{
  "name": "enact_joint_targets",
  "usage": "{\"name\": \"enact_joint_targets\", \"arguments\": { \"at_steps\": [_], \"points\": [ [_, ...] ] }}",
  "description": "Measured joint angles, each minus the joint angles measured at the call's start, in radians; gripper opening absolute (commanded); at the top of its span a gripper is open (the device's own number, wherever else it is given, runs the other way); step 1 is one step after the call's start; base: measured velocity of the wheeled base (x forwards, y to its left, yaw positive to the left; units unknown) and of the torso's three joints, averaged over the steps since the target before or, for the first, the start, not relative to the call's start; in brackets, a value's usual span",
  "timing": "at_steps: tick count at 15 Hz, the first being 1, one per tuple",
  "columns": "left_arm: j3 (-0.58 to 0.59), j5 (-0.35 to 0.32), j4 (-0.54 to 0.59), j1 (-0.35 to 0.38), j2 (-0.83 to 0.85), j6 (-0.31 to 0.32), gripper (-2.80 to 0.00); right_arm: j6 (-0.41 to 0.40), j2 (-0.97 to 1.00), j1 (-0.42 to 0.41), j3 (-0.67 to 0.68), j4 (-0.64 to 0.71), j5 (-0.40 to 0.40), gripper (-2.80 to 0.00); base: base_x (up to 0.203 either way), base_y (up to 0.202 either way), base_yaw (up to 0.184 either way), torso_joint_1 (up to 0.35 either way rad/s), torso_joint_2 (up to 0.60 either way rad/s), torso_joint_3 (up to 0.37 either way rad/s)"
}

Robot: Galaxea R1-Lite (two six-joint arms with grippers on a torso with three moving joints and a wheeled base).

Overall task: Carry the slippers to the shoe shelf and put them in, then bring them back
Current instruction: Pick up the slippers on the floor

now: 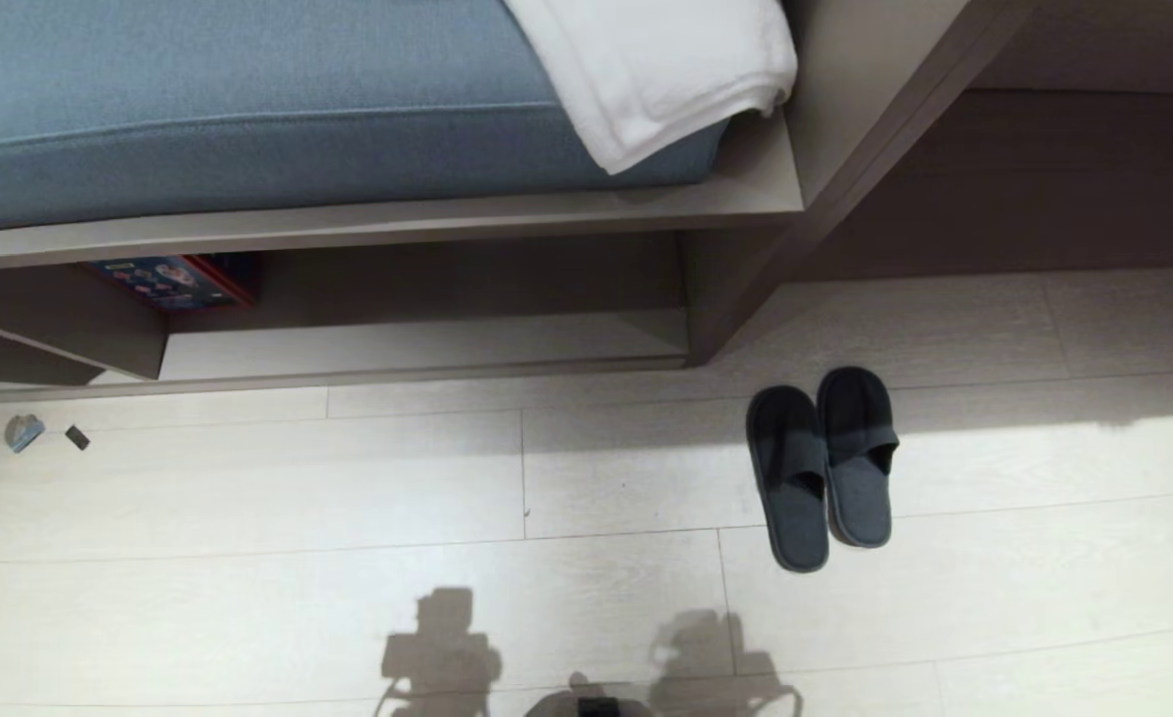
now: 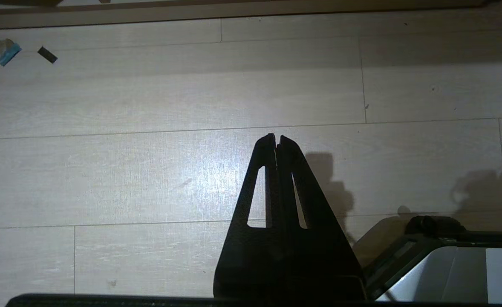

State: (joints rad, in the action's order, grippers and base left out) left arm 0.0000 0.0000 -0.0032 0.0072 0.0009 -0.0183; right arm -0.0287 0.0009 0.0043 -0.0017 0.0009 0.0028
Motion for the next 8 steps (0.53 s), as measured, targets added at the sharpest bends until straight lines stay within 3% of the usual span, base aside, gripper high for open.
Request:
{"name": "enact_joint_targets", "arguments": {
  "at_steps": [8],
  "points": [
    [0.000, 0.000, 0.000, 0.000, 0.000, -0.001, -2.80, 0.000, 0.000, 0.000, 0.000, -0.001, 0.000, -2.80, 0.000, 0.000, 0.000, 0.002, 0.00, -0.198]
  ]
}}
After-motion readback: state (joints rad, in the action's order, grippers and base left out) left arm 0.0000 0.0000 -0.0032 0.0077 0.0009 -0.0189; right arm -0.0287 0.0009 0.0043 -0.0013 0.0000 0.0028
